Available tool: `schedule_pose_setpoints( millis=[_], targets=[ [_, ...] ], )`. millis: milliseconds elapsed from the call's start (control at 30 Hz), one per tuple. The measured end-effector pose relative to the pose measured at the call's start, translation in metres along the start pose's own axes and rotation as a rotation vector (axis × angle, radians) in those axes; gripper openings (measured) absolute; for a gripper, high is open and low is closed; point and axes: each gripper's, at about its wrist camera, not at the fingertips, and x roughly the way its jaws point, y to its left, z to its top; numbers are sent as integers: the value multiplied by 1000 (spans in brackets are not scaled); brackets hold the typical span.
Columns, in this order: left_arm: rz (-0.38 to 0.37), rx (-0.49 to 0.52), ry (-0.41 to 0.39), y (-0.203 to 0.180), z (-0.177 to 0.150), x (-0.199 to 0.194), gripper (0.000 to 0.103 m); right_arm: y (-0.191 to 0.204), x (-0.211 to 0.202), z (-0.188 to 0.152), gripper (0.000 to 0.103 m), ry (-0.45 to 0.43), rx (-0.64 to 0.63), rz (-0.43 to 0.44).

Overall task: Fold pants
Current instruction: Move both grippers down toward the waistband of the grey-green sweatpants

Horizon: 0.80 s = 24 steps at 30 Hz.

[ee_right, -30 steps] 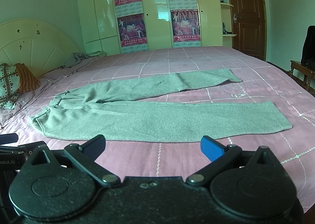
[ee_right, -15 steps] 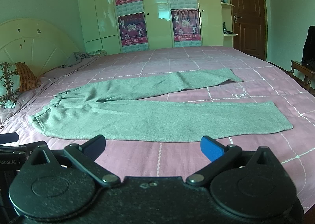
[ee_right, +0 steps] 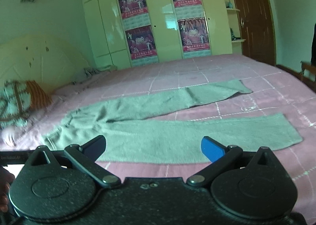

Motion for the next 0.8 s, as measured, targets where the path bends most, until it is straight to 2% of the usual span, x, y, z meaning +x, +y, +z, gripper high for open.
schedule_pose_setpoints(
  millis=[133, 267, 367, 433, 500, 533, 567, 600, 633, 667, 700, 733, 800],
  targets=[
    [0, 22, -5, 5, 37, 27, 103, -9, 30, 32, 98, 23, -30, 45],
    [-7, 61, -11, 13, 85, 58, 103, -4, 63, 70, 99, 19, -96, 83],
    [38, 92, -26, 32, 121, 83, 103, 2, 99, 101, 103, 37, -129, 124],
    [27, 113, -5, 58, 149, 113, 103, 8, 129, 122, 100, 60, -163, 177],
    [62, 134, 14, 81, 168, 142, 80, 16, 157, 136, 95, 74, -214, 226],
    [88, 147, 44, 93, 177, 159, 60, 21, 172, 143, 90, 85, -247, 240],
    [107, 152, 72, 107, 187, 177, 59, 26, 191, 149, 75, 101, -276, 255],
    [127, 152, 93, 123, 194, 196, 59, 30, 210, 154, 64, 116, -299, 268],
    [156, 161, 111, 135, 200, 213, 61, 33, 225, 157, 63, 131, -315, 281],
    [190, 166, 127, 151, 206, 233, 76, 37, 246, 160, 63, 153, -330, 298],
    [213, 167, 135, 164, 210, 248, 83, 39, 265, 163, 63, 167, -348, 305],
    [227, 166, 133, 175, 213, 259, 87, 43, 284, 165, 62, 179, -365, 311],
    [268, 156, 143, 198, 220, 286, 88, 47, 323, 166, 54, 214, -386, 336]
  ],
)
